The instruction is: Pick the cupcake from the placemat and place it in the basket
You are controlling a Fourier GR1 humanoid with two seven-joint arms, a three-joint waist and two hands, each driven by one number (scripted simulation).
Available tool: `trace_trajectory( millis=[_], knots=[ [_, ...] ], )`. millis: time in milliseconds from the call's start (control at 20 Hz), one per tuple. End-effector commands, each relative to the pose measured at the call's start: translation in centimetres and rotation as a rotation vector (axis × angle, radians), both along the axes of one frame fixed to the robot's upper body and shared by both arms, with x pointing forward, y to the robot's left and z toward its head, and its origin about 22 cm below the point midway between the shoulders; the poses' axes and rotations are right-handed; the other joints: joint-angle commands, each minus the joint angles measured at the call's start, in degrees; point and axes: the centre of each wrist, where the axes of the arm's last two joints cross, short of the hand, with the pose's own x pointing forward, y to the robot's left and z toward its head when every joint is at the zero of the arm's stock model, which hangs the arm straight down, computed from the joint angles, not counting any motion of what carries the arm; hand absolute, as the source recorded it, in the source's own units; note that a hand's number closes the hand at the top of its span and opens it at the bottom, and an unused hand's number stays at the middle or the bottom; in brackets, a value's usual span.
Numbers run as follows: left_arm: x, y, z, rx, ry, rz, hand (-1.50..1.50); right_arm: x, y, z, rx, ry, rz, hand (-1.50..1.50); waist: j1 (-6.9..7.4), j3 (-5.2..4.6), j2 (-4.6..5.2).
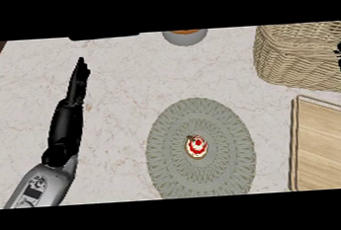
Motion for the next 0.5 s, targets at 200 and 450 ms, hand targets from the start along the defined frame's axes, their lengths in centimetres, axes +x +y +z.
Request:
trace_trajectory(
  millis=[200, 450],
  knots=[
    [-4.4, 3.3, -9.1, -0.128, 0.645, 0.132, 0.00, 2.4, 8.9, 0.6, 0.400, -0.051, 0.094, 1.50, 4.93, -1.63, 1.36],
    [-6.1, 4.2, -11.4, -0.135, 0.863, 0.106, 0.00, 1.7, 21.3, 0.6, 0.331, -0.013, 0.337, 1.50, 6.90, -1.85, 0.98]
  ],
)
